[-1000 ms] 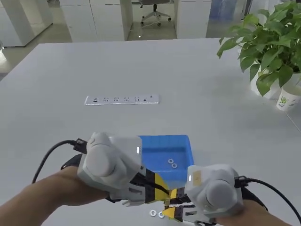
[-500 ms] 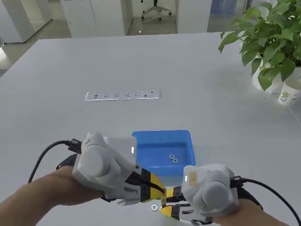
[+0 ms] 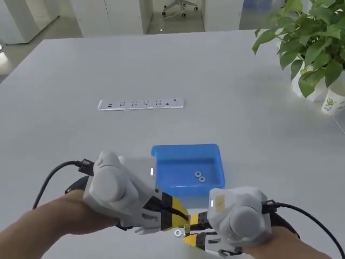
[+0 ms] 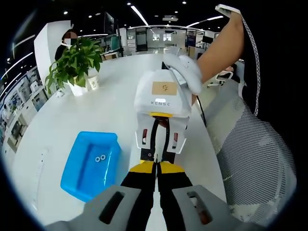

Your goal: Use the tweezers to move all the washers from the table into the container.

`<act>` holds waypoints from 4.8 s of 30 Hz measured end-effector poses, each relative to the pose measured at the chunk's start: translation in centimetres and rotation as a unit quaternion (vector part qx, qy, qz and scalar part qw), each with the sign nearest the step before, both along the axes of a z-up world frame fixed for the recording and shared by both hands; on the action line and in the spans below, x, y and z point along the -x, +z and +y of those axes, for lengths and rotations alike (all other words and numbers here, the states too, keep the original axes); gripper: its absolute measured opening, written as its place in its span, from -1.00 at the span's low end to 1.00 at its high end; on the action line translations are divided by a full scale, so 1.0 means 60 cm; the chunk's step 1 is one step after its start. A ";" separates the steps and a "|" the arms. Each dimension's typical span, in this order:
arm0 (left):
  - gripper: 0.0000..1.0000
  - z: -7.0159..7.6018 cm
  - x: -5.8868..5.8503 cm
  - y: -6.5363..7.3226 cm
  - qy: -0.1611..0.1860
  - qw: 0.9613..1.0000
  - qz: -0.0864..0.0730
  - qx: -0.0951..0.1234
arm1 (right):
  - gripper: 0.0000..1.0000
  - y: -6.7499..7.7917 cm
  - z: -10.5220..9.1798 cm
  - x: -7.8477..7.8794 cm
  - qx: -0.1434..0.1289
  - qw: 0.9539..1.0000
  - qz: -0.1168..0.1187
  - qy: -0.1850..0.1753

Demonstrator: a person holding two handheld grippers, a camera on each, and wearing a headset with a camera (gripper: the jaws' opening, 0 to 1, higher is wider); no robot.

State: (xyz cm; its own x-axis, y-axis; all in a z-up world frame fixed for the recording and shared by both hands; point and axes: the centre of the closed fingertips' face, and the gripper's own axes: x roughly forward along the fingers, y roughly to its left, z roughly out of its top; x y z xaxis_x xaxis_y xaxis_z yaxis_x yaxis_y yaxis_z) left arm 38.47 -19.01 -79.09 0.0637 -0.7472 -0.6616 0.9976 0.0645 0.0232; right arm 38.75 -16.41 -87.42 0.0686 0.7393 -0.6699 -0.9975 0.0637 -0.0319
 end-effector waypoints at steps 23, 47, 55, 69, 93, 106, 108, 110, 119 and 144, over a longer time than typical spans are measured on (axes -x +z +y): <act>-0.92 -0.006 -0.008 0.001 0.014 1.000 0.017 0.009 | -0.78 -0.003 -0.004 -0.001 -0.003 0.999 0.035 -0.030; -0.92 -0.003 -0.008 0.023 0.028 0.999 0.022 0.016 | -0.79 0.019 -0.008 -0.002 0.006 0.999 0.026 -0.020; -0.92 -0.002 -0.010 0.046 0.035 0.999 0.029 0.026 | -0.79 0.042 -0.008 0.000 0.002 0.999 0.028 -0.021; -0.92 -0.002 -0.018 0.080 0.035 0.999 0.031 0.023 | -0.79 0.077 -0.009 -0.008 0.001 0.999 0.027 -0.021; -0.92 -0.010 -0.082 0.142 0.026 0.999 0.008 0.021 | -0.79 0.138 -0.014 -0.080 -0.009 1.000 0.004 -0.029; -0.92 -0.010 -0.140 0.148 0.029 0.999 -0.009 0.023 | -0.79 0.143 -0.014 -0.144 -0.021 0.999 -0.007 -0.042; -0.92 -0.011 -0.148 0.145 0.030 0.999 -0.010 0.023 | -0.79 0.140 -0.013 -0.152 -0.023 0.999 -0.008 -0.043; -0.92 -0.012 -0.154 0.141 0.031 0.999 -0.011 0.022 | -0.79 0.137 -0.012 -0.160 -0.023 0.999 -0.009 -0.044; -0.92 -0.011 -0.178 0.122 0.032 0.999 -0.011 0.022 | -0.79 0.117 -0.007 -0.184 -0.023 0.999 -0.003 -0.046; -0.92 -0.010 -0.214 0.044 0.044 0.999 -0.003 0.014 | -0.78 0.039 -0.011 -0.213 -0.002 0.999 0.025 -0.045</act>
State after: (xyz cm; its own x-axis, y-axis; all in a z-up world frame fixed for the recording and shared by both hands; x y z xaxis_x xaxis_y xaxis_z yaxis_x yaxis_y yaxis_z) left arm 51.29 -19.64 -76.46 0.1346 -0.7570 -0.6394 0.9878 0.1531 0.0266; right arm 51.51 -17.10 -85.07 0.1019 0.7342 -0.6713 -0.9880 0.1534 0.0177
